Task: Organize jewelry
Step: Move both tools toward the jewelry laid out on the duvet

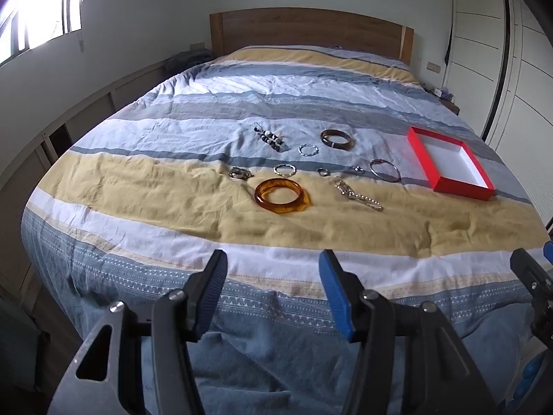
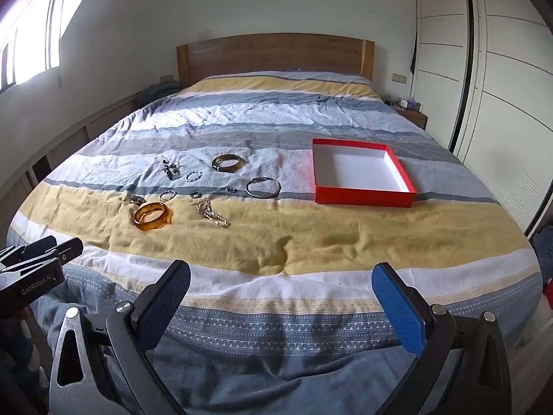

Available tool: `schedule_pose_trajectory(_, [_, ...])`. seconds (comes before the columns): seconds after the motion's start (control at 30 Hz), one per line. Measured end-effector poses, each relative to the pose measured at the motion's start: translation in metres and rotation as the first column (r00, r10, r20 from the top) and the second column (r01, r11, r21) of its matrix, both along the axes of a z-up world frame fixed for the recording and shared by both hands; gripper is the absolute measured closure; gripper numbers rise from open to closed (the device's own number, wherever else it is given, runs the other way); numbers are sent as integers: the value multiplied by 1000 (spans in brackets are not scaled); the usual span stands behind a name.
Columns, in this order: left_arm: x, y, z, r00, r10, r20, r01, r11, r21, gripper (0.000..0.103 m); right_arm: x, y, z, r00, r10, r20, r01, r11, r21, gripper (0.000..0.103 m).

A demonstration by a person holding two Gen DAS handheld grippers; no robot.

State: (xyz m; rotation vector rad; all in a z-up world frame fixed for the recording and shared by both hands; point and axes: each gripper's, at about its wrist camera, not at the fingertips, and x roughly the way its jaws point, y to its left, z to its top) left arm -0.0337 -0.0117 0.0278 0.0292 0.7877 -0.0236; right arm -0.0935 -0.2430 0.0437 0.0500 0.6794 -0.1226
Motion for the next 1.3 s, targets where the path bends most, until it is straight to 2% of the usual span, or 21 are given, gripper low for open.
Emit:
schedule_pose_trajectory(0.33, [-2, 4, 1, 999, 29, 19, -30, 999, 24, 50, 2, 1, -1, 1000, 17, 2, -17, 1000, 15, 0])
schedule_pose_trajectory(0.57, [8, 4, -10, 999, 12, -32, -11, 999, 33, 50, 11, -1, -11, 999, 43, -17, -42, 998, 43, 0])
schedule_pose_trajectory(1.1, [40, 16, -28, 996, 52, -66, -48, 997, 59, 50, 55, -1, -37, 993, 101, -67, -96, 992, 80, 1])
schedule_pose_trajectory(1.3, [59, 22, -39, 993, 67, -94, -63, 997, 48, 50, 77, 1, -47, 986, 138, -98, -128, 987, 102, 10])
